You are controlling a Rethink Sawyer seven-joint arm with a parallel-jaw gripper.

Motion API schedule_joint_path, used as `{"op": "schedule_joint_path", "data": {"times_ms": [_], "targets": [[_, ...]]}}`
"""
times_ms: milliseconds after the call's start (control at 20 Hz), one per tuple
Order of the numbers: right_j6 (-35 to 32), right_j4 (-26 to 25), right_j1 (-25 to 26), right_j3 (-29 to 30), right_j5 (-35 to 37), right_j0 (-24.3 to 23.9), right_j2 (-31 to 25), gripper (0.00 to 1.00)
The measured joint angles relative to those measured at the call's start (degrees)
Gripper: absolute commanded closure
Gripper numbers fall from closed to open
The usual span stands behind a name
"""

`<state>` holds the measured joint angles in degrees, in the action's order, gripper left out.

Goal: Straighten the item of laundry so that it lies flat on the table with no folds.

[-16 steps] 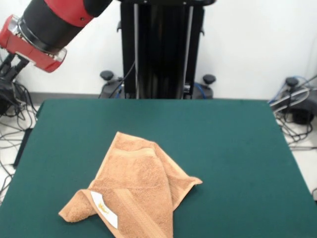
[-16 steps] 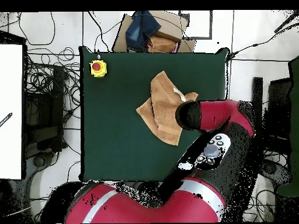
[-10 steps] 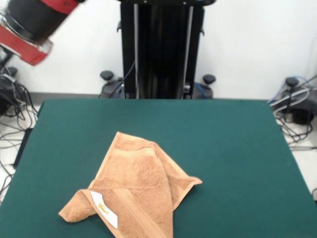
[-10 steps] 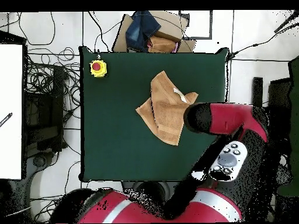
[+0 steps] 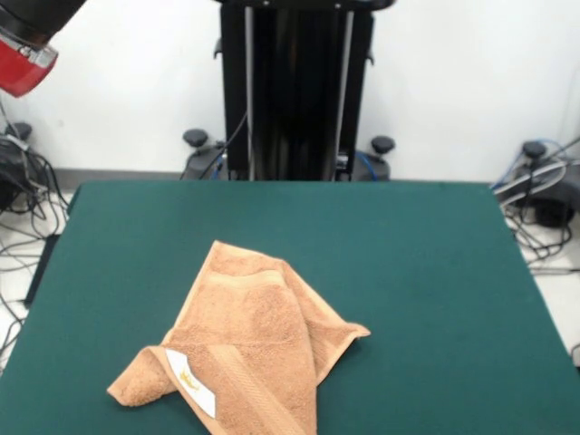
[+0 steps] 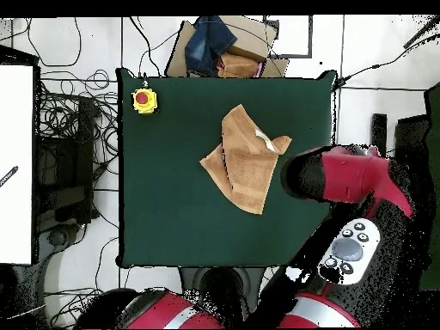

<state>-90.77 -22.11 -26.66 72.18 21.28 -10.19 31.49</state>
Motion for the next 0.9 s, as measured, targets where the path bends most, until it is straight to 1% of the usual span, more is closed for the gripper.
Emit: {"op": "schedule_joint_path", "data": {"times_ms": [450, 700, 900], "targets": [[0.0, 0.61, -0.11, -3.25, -0.55, -0.65, -0.07, 1.0], [0.0, 1.08, -0.27, -6.05, 1.76, -0.1, -0.08, 1.0], [0.0, 2.69, -1.07, -7.57, 3.67, -0.29, -1.21, 1.0]]}}
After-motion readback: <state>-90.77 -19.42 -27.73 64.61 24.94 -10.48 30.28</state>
